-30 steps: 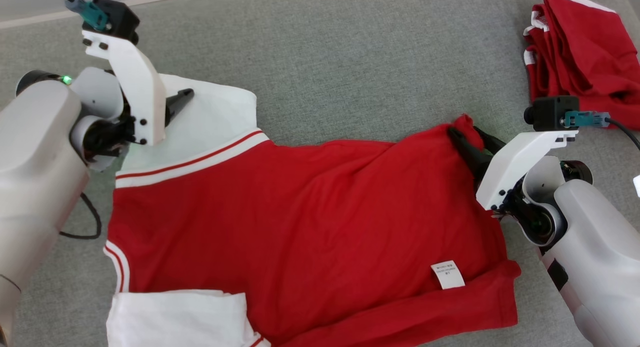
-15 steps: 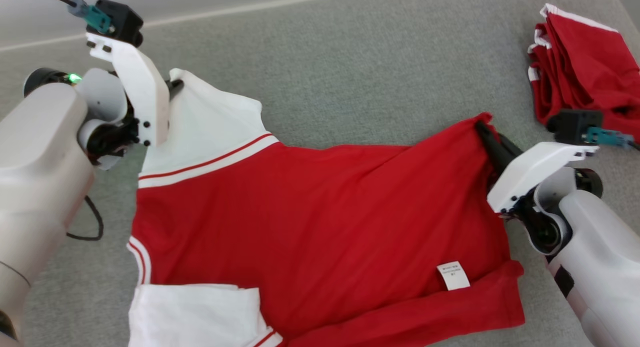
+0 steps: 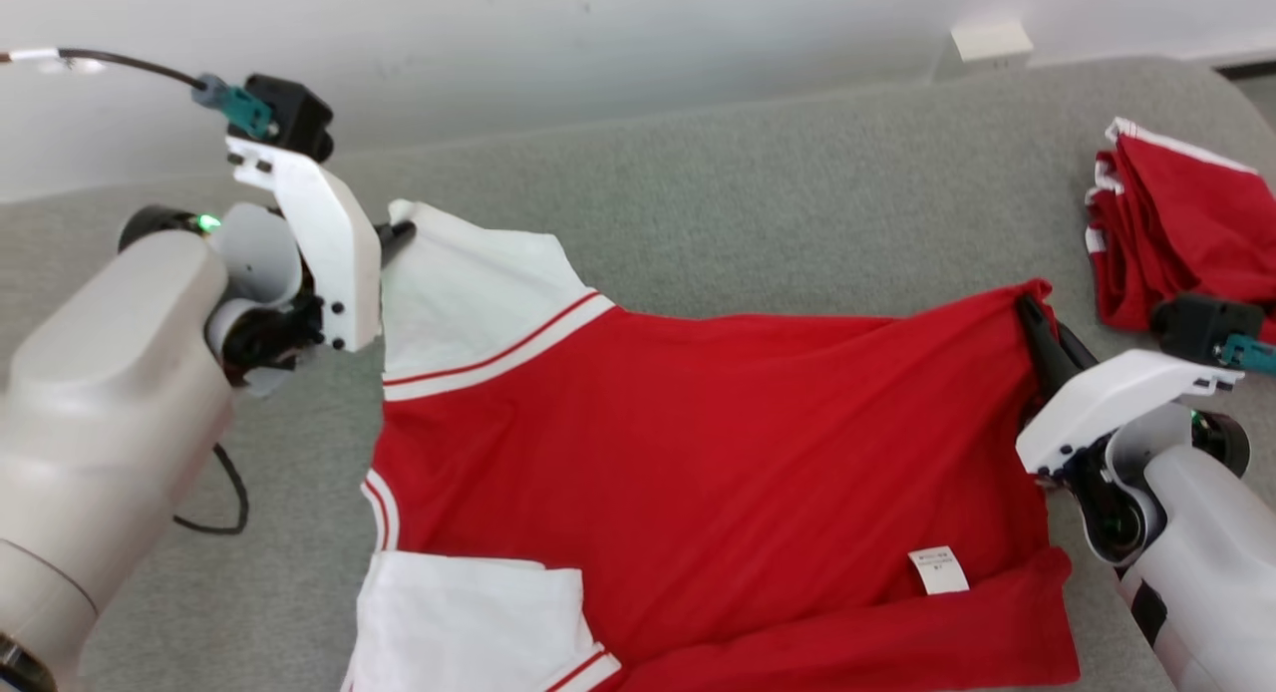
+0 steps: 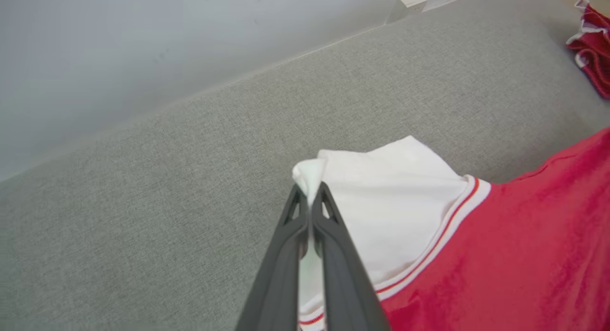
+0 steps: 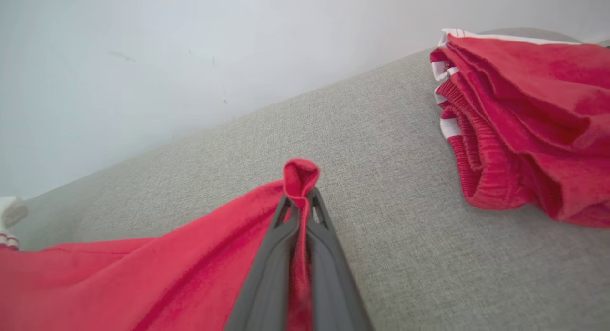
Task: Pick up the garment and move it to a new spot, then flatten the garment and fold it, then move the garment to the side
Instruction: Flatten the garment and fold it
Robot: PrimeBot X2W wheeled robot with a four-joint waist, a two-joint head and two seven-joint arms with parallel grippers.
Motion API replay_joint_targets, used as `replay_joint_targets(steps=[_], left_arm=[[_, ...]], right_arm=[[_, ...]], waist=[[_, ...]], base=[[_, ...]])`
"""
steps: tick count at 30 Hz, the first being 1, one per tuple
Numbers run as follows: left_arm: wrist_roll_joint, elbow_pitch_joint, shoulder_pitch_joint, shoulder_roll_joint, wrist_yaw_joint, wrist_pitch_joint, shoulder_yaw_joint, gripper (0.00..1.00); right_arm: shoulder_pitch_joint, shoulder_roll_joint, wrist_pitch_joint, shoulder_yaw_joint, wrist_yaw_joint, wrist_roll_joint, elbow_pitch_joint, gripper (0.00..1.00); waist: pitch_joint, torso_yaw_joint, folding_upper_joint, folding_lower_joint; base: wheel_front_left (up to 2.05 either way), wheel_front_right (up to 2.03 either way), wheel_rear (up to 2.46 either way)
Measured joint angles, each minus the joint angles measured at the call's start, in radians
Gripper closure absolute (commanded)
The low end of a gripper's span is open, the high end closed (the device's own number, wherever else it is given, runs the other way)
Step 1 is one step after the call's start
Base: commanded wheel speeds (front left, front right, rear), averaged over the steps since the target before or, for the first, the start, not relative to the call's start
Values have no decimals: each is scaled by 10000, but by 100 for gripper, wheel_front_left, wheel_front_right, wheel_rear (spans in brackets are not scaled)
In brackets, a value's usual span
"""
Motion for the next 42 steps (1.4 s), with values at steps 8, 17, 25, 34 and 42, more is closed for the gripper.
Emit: replay_joint_targets(steps=[8, 17, 25, 34, 42], left_arm=[[-683, -1112, 686, 265, 0, 499, -562, 100], [-1764, -3127, 1317, 1212, 0, 2573, -1296, 100], [-2811, -4698, 1989, 1881, 13, 4199, -1450, 100], [-3070, -5515, 2980, 2019, 282, 4416, -1555, 100], [-3045, -5356, 3753, 1854, 309, 4211, -1611, 66]], right_arm=[[844, -554, 159, 470, 0, 199, -320, 100], [1824, -1321, 930, 1149, 0, 506, -1076, 100], [2286, -1923, 1453, 1699, 0, 541, -1565, 100], [2579, -2429, 2159, 2428, 0, 454, -2008, 87], [2734, -2596, 2677, 2915, 0, 476, -2148, 9]], waist=[[-1024, 396, 0, 0], [-2095, 850, 0, -1], [-2418, 1148, 0, -1], [-2404, 1104, 0, -1], [-2333, 963, 0, 0]], base=[[0, 0, 0], [0, 0, 0], [0, 0, 0], [0, 0, 0], [0, 0, 0]])
